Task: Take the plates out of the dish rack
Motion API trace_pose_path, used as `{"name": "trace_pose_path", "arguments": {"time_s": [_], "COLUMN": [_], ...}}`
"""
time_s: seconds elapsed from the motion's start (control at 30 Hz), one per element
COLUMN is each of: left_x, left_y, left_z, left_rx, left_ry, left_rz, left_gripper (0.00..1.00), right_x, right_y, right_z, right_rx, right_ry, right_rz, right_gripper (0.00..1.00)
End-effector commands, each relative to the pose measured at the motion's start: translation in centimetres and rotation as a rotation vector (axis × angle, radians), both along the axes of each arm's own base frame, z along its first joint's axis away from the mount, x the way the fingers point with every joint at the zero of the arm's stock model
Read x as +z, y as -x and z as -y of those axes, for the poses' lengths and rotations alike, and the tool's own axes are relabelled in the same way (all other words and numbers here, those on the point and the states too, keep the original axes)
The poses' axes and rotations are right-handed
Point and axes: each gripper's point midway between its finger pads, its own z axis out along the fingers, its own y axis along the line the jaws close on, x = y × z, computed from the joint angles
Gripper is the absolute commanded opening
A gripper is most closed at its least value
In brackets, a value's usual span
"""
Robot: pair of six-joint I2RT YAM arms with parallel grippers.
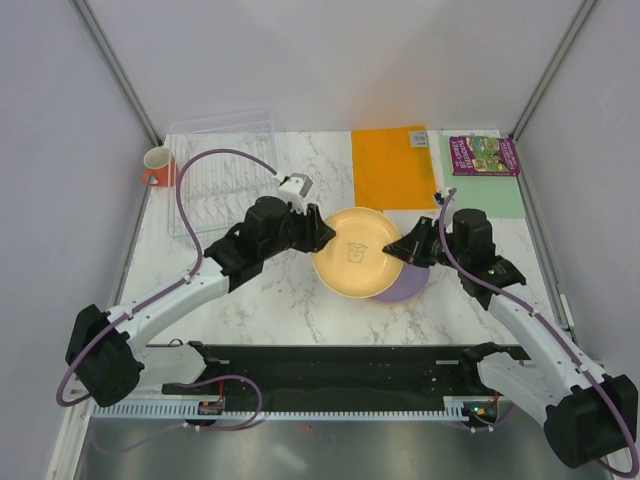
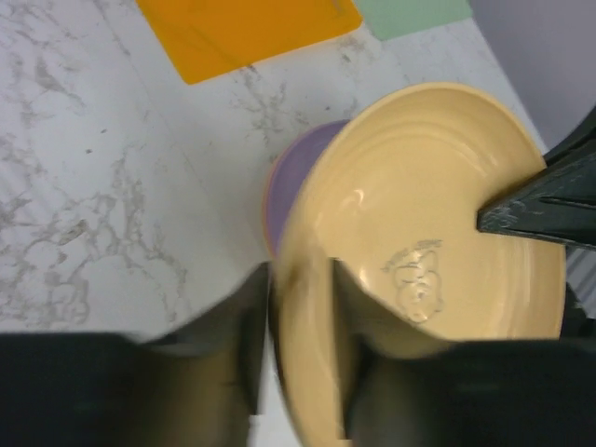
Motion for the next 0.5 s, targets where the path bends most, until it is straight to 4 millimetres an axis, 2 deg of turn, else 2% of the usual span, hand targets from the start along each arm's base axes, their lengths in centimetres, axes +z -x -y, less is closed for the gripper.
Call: {"name": "trace_pose_path", "arguments": {"time_s": [0.0, 0.03, 0.07, 0.13, 0.17, 0.23, 0.47], "left_x": [4.5, 4.4, 3.5, 3.1, 2.2, 2.1, 3.1], "left_y": [1.2, 1.1, 1.1, 0.6, 0.3, 1.0, 3.2], "left_z": [1.5, 1.1, 0.2, -2.3, -3.8, -5.8, -11.7], "left_rx": [-0.056, -0.037, -0.009, 0.096, 0.169, 0.225, 0.384], "left_ry": [0.142, 0.128, 0.090, 0.034, 0.000, 0.005, 0.038], "left_rz": [0.083, 0.092, 0.077, 0.096, 0.100, 0.119, 0.207], "left_gripper": [0.62, 0.96, 1.00, 1.00, 1.00, 1.00, 1.00], "right_x": [3.3, 3.2, 3.5, 3.6, 3.5, 2.6, -1.6], "right_y": [-0.9, -1.4, -1.6, -2.2, -2.4, -2.7, -2.8], "right_z": [0.7, 2.3, 3.3, 5.6, 6.2, 7.5, 8.7], "right_rx": [-0.067, -0.139, -0.185, -0.286, -0.305, -0.349, -0.379], "right_ry": [0.011, 0.089, 0.126, 0.220, 0.257, 0.322, 0.402], "right_rz": [0.094, 0.100, 0.112, 0.116, 0.114, 0.081, -0.049], "right_gripper": [0.00, 0.00, 0.00, 0.00, 0.00, 0.00, 0.00]}}
